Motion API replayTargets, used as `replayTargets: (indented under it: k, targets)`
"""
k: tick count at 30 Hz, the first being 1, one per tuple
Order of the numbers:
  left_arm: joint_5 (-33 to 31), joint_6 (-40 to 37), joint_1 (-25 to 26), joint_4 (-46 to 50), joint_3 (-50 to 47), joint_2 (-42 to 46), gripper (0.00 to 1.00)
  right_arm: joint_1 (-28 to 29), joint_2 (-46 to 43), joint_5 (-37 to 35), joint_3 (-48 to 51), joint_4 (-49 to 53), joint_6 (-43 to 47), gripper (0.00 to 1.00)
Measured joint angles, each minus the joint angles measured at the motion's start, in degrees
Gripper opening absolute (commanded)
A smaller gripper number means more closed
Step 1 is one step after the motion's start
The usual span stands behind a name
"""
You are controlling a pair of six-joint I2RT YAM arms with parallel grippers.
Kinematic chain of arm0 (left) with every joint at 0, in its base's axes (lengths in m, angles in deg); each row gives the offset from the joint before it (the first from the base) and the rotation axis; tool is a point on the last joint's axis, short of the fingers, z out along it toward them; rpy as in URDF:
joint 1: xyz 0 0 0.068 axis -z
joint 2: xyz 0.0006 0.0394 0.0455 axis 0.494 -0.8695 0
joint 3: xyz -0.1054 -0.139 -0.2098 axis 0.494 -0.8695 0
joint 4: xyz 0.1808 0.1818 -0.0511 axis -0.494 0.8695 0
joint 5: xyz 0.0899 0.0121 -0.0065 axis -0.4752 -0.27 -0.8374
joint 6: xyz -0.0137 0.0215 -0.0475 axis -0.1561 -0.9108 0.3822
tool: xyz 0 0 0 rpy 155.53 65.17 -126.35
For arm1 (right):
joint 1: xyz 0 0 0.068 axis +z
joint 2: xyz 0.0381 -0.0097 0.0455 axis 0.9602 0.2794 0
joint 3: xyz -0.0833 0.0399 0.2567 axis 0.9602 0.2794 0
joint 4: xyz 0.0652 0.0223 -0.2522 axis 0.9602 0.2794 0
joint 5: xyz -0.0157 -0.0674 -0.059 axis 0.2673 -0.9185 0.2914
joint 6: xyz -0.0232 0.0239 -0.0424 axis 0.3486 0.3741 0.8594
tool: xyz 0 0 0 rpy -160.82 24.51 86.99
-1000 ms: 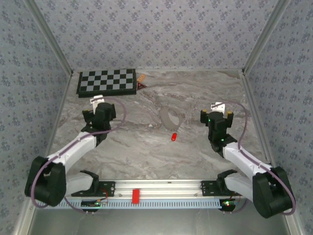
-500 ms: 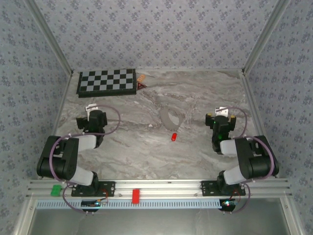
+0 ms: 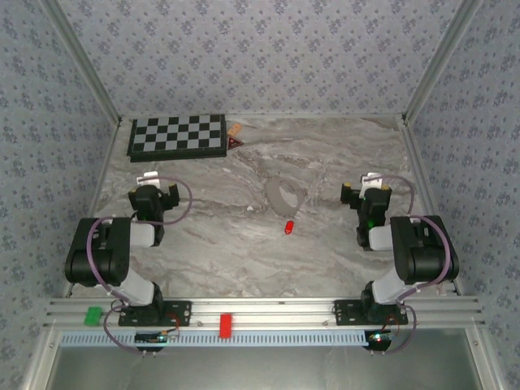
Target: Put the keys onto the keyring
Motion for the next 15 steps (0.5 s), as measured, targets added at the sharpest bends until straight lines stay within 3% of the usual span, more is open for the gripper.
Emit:
replayTargets:
  k: [15]
  targets:
    - [1.4,0.02,0.0,0.0,0.0,0.0,1.0,-0.5,-0.31,-0.24,-0.98,3.34,-0.35,0.99]
